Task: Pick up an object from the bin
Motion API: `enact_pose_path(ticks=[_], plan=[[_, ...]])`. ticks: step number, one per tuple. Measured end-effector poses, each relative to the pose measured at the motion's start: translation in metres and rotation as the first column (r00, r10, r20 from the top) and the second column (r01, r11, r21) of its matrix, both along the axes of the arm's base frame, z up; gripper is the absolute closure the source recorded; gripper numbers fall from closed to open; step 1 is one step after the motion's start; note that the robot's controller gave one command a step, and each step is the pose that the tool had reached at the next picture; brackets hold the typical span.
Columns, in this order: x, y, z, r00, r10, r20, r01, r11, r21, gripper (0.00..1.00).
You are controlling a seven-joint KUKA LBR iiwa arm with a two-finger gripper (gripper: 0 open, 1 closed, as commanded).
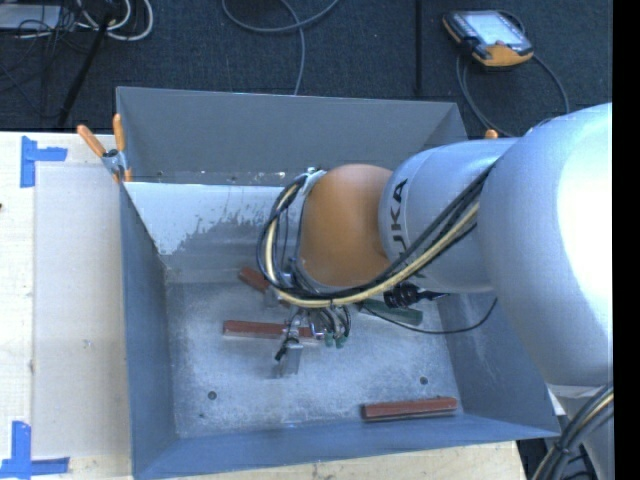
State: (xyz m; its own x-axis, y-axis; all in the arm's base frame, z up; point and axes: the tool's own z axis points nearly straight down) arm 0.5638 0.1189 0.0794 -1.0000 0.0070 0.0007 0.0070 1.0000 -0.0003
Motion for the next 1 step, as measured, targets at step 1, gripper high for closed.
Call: enact_pose_path(ticks=[1], plan=[[-0.0138,-0.0052,-0.0098,0.997,-0.075,-0.002,0.075,0.997,0.001,1.0]])
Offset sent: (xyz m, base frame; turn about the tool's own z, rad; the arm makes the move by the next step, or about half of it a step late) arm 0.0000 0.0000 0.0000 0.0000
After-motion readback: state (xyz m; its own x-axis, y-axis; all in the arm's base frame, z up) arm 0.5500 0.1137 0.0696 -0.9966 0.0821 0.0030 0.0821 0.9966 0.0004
